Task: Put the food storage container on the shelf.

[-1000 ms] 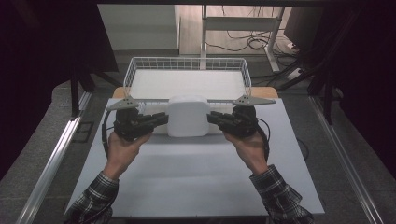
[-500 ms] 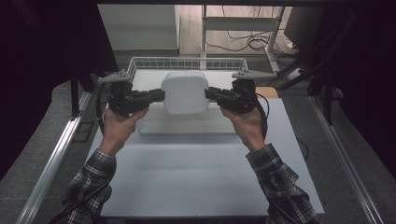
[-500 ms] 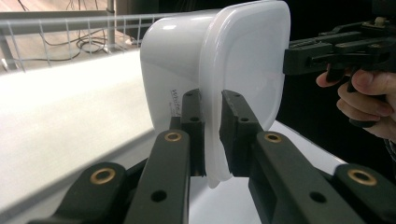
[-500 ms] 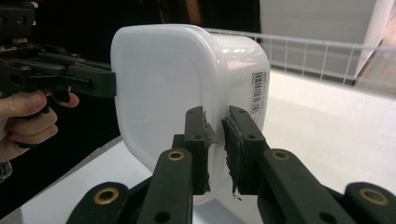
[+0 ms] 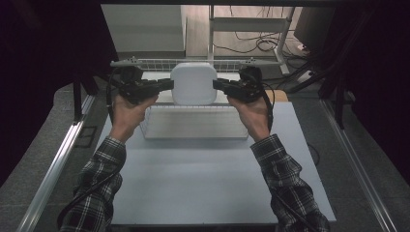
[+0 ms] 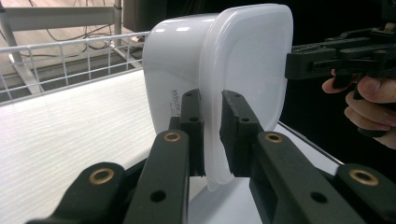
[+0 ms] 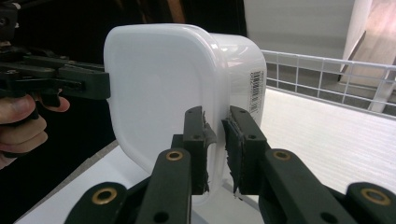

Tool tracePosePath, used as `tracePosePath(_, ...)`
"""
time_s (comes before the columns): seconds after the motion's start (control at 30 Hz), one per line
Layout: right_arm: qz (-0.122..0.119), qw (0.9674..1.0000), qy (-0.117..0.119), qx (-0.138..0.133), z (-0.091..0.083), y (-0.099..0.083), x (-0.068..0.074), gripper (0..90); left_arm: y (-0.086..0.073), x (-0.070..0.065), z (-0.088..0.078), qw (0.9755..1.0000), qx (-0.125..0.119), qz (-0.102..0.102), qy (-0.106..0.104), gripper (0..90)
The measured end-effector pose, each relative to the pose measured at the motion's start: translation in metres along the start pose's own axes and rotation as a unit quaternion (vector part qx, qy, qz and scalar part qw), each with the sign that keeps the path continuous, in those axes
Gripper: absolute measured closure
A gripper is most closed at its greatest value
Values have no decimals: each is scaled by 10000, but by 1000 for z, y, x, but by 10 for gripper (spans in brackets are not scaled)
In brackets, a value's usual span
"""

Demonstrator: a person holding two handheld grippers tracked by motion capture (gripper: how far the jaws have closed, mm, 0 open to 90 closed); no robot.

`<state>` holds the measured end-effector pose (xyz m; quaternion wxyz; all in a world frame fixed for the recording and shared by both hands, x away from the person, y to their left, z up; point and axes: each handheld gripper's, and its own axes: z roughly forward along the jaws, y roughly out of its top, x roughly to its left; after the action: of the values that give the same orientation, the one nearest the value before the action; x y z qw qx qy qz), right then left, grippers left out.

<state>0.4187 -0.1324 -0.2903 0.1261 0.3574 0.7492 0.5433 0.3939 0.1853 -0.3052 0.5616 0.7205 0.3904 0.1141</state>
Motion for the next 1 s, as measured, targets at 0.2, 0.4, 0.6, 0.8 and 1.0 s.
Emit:
tracePosePath(0.2, 49, 9999, -117, 74, 8, 1, -5, 770, -1, 6, 9, 9999, 27, -107, 44, 791)
tracePosePath(0.4, 111, 9998, -146, 109, 12, 3, -8, 765, 0, 10, 14, 9998, -25, -201, 75, 778)
tracePosePath(0.6, 149, 9996, -186, 164, 19, 3, -11, 730, 1, 13, 18, 9997, -40, -242, 65, 731)
tracePosePath(0.8, 105, 9995, -266, 128, 24, 5, -12, 699, 3, 15, 21, 9996, -49, -259, 85, 690)
tracePosePath(1.0, 52, 9995, -300, 129, 29, 7, -11, 650, 4, 15, 26, 9996, -4, -186, 203, 611)
